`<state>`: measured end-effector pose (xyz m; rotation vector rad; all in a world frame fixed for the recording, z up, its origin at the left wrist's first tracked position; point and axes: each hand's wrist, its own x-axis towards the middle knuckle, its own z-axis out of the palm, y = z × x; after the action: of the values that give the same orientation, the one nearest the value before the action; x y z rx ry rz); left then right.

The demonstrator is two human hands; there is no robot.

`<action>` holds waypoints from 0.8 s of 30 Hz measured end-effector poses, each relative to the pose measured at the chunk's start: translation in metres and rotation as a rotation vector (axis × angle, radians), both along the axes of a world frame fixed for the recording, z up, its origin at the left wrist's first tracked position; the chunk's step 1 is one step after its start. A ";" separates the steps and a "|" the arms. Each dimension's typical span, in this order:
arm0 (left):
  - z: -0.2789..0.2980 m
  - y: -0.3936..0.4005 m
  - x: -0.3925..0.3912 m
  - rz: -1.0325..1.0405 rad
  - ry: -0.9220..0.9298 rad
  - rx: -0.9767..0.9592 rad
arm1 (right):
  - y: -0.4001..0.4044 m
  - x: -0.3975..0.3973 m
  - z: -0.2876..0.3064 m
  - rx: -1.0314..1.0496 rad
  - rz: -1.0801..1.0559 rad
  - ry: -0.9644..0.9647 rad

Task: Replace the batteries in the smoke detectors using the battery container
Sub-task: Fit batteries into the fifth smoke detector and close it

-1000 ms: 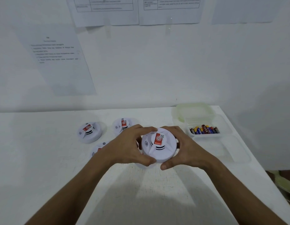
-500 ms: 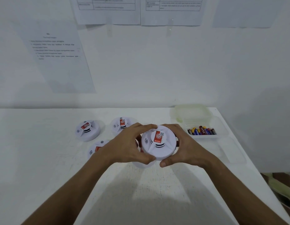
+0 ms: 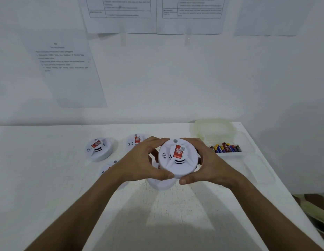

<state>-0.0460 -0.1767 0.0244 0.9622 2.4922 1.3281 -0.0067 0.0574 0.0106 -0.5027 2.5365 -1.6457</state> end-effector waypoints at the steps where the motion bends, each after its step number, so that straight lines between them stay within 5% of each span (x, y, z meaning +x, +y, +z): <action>1: 0.000 0.000 0.000 0.003 -0.002 -0.001 | 0.000 0.000 0.000 -0.006 -0.002 -0.002; 24: -0.007 0.000 -0.012 0.022 -0.013 -0.015 | -0.002 -0.004 0.003 -0.003 -0.025 -0.028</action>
<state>-0.0577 -0.1769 0.0176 0.9227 2.5061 1.3160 -0.0105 0.0559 0.0135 -0.4464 2.5318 -1.6526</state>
